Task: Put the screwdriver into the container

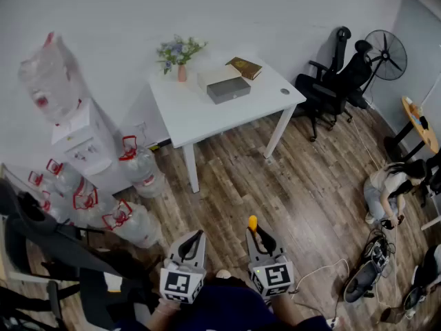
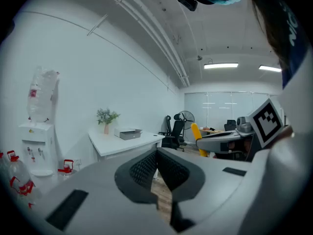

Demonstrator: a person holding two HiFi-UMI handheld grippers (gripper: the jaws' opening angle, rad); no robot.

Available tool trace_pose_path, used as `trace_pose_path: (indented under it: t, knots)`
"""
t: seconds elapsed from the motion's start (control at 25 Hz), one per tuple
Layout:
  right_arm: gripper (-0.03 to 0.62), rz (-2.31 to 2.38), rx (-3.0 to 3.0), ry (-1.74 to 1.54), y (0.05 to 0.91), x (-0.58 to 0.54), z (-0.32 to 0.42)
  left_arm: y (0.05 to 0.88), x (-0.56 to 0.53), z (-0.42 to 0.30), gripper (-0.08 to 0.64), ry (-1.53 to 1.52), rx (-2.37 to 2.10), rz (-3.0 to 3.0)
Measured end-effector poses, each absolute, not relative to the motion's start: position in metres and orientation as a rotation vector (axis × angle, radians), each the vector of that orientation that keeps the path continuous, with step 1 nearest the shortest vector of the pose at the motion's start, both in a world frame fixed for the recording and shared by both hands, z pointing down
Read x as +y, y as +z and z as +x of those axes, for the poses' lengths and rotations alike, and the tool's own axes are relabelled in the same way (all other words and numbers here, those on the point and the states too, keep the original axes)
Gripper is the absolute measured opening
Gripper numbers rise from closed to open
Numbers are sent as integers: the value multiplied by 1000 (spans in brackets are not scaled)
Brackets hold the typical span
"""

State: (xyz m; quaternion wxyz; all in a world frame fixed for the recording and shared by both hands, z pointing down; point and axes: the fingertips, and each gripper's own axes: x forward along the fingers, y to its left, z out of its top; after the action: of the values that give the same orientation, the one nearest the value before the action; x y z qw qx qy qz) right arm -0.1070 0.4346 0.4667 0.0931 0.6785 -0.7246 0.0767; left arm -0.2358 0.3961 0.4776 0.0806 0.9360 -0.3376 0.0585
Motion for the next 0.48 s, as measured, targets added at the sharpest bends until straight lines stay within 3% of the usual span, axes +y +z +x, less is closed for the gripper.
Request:
trace_pose_path:
  t: [0.48]
  knots:
    - [89,2025,-2204,255,469,445,-76,480,402,-218,17,178,-1085,2776]
